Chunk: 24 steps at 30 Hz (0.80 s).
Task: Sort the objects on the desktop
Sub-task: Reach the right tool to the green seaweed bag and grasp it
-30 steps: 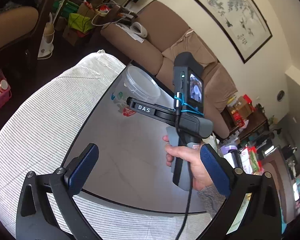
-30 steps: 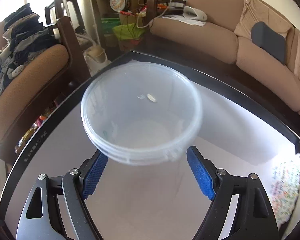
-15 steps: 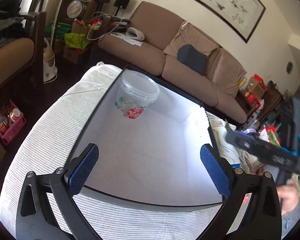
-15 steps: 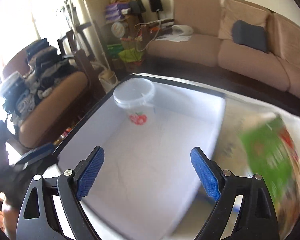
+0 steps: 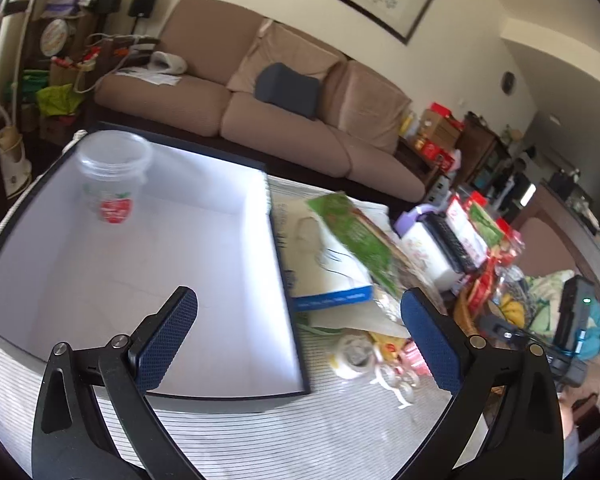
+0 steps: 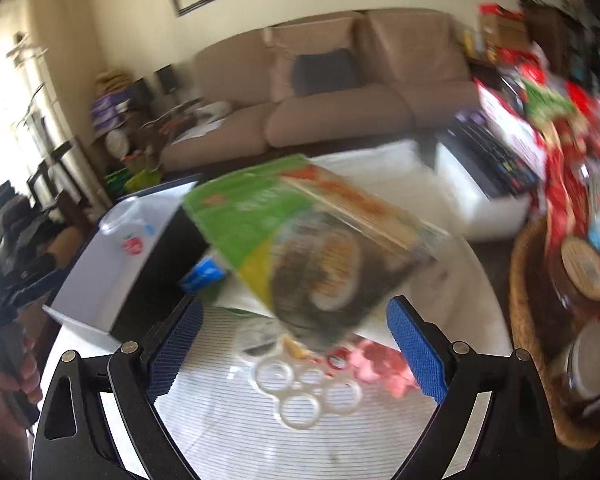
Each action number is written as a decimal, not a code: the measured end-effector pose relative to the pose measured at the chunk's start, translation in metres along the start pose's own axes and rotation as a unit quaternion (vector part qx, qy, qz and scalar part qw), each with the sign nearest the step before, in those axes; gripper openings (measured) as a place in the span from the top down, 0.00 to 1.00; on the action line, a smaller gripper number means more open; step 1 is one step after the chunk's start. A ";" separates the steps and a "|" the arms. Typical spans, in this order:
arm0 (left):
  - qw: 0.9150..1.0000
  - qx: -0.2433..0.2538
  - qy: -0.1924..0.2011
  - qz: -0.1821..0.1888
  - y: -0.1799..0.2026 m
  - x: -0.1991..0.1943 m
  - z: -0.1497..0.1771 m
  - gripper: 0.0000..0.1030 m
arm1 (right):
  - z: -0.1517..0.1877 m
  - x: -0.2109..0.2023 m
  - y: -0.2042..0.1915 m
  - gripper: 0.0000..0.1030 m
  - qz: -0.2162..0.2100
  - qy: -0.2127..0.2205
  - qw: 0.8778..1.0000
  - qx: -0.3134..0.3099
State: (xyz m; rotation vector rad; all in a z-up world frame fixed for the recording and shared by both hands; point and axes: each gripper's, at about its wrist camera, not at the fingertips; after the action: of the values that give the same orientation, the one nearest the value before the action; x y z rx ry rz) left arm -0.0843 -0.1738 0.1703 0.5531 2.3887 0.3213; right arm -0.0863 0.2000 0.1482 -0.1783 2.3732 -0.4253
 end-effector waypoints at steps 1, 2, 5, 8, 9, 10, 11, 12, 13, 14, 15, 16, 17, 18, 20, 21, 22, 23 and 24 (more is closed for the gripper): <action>1.000 0.007 -0.006 0.007 0.012 0.007 0.001 0.01 | 0.002 0.002 0.014 0.07 -0.004 0.001 1.000 0.022; 1.000 0.013 -0.012 0.012 0.023 0.014 0.002 0.01 | 0.002 0.004 0.029 0.07 -0.008 0.000 0.999 0.043; 0.998 0.033 -0.048 0.028 0.055 0.033 0.012 0.01 | 0.002 0.009 0.061 0.07 -0.029 -0.005 0.995 0.100; 0.997 0.028 -0.072 0.032 0.079 0.057 0.021 0.01 | 0.003 0.011 0.083 0.07 -0.072 -0.003 0.986 0.147; 0.996 0.020 -0.085 0.034 0.086 0.067 0.022 0.01 | 0.002 0.015 0.090 0.07 -0.086 -0.006 0.982 0.166; 0.994 0.013 -0.098 0.035 0.092 0.077 0.022 0.01 | 0.002 0.020 0.096 0.07 -0.102 -0.014 0.977 0.185; 0.994 0.005 -0.108 0.031 0.096 0.087 0.022 0.01 | 0.001 0.025 0.102 0.08 -0.121 -0.023 0.971 0.204; 0.993 -0.004 -0.117 0.027 0.099 0.097 0.021 0.02 | 0.001 0.029 0.106 0.11 -0.138 -0.029 0.965 0.220; 0.992 -0.012 -0.124 0.027 0.102 0.106 0.019 0.02 | 0.002 0.031 0.111 0.14 -0.150 -0.033 0.960 0.235; 0.991 -0.020 -0.132 0.025 0.104 0.115 0.018 0.02 | 0.003 0.033 0.116 0.15 -0.157 -0.036 0.955 0.250; 0.990 -0.028 -0.138 0.021 0.106 0.123 0.016 0.02 | 0.005 0.034 0.122 0.16 -0.165 -0.038 0.948 0.268; 0.989 -0.036 -0.140 0.021 0.108 0.129 0.015 0.02 | 0.006 0.034 0.128 0.17 -0.177 -0.039 0.941 0.285; 0.989 -0.049 -0.140 0.025 0.110 0.135 0.014 0.02 | 0.007 0.034 0.133 0.18 -0.187 -0.041 0.935 0.300; 0.988 -0.065 -0.140 0.030 0.111 0.140 0.013 0.02 | 0.007 0.034 0.137 0.20 -0.199 -0.043 0.927 0.314; 0.984 -0.097 -0.144 0.038 0.110 0.150 0.014 0.04 | 0.008 0.035 0.142 0.21 -0.225 -0.048 0.914 0.336; 0.982 -0.111 -0.148 0.039 0.109 0.155 0.015 0.07 | 0.009 0.035 0.144 0.22 -0.235 -0.051 0.907 0.345; 0.980 -0.124 -0.154 0.037 0.108 0.161 0.017 0.08 | 0.009 0.034 0.146 0.23 -0.240 -0.053 0.904 0.349; 0.977 -0.134 -0.162 0.035 0.107 0.167 0.019 0.10 | 0.010 0.035 0.146 0.23 -0.244 -0.056 0.902 0.353; 0.975 -0.139 -0.167 0.033 0.108 0.172 0.020 0.13 | 0.010 0.036 0.146 0.25 -0.250 -0.060 0.898 0.357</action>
State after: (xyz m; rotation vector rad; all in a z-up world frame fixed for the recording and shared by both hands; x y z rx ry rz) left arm -0.1579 0.0029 0.0998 0.5119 1.9629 0.5374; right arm -0.1072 0.3253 0.0673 -0.4510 1.8770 -1.4466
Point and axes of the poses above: each gripper's, at about its wrist camera, not at the fingertips, and x roughly the way its jaws point, y to its right, z to its underside, and after that the axes turned 6 degrees about x, right-handed
